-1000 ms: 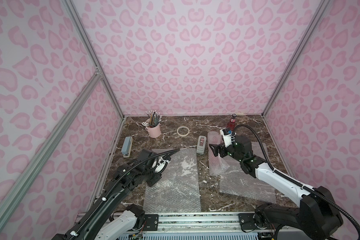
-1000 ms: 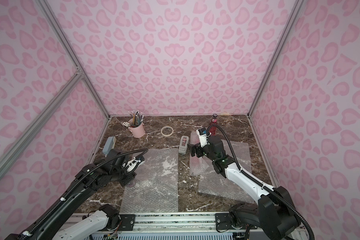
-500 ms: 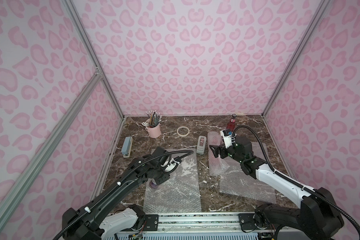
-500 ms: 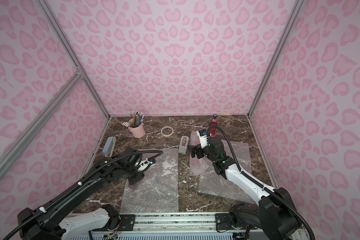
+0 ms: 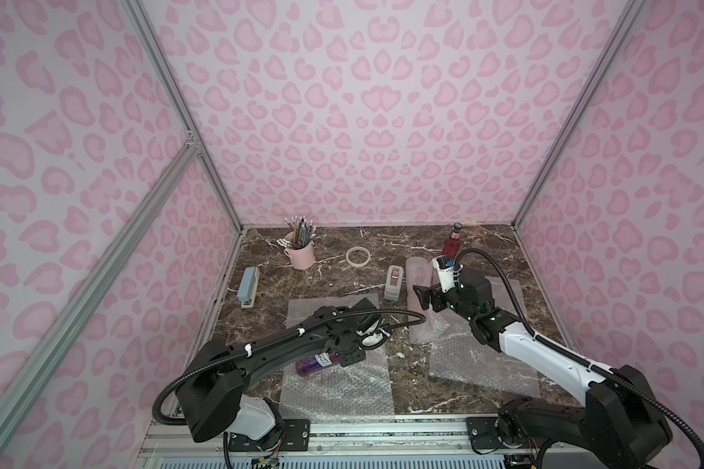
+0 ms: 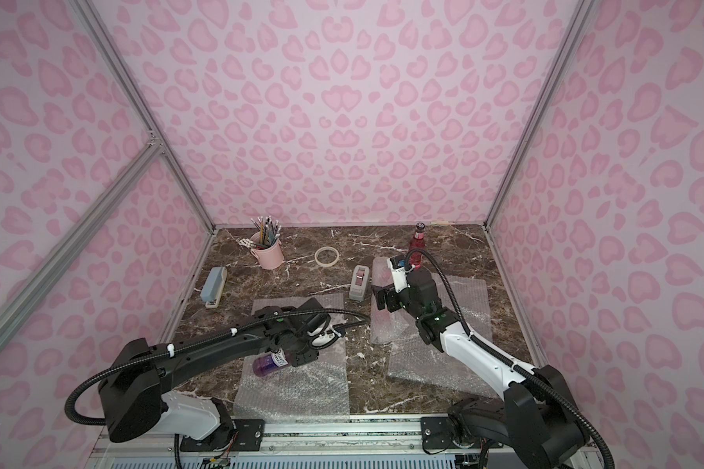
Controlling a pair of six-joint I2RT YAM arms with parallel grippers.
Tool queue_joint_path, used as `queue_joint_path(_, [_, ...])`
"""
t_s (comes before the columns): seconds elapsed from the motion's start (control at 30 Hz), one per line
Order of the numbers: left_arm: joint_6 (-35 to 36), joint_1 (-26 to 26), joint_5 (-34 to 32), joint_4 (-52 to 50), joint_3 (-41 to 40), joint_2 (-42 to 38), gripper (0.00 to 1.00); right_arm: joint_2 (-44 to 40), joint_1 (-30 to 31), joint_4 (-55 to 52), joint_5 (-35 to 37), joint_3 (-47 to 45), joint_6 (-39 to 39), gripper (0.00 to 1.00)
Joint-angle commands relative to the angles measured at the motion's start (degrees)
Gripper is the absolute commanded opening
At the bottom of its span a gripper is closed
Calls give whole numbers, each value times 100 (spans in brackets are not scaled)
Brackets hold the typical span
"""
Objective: Wrap wine bottles in bubble wrap
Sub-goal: Place the wine bottle on the bubble wrap.
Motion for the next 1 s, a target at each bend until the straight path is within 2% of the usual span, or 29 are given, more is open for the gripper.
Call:
queue_joint_path(0.0, [79,-90,92,347,198,299,3,55,-5,247,152,-54,-85,98])
queue_joint_path(0.23, [-491,-160,265,268,510,1078,12,55,-15,264,164,-119,-127,98])
queue_joint_path(0.5, [-678,-174,573,521,302,1221,22,-42,-115,225,117,-159,-208,98])
queue_joint_path(0.6, [-771,-167,859,490,255,1182,33,-65,-178,211,83,-164,-229,98])
queue_joint_path(0.7, [-798,-149,825,389,202,1130,48,-124,-199,212,18,-174,-259,98])
queue_joint_path(0.8, [-875,-82,881,280,209,1016,56,-146,-207,215,-102,-184,-335,98])
queue_joint_path(0.97, [-1081,220,1052,154,142,364,69,-306,-216,352,-586,-289,-654,98])
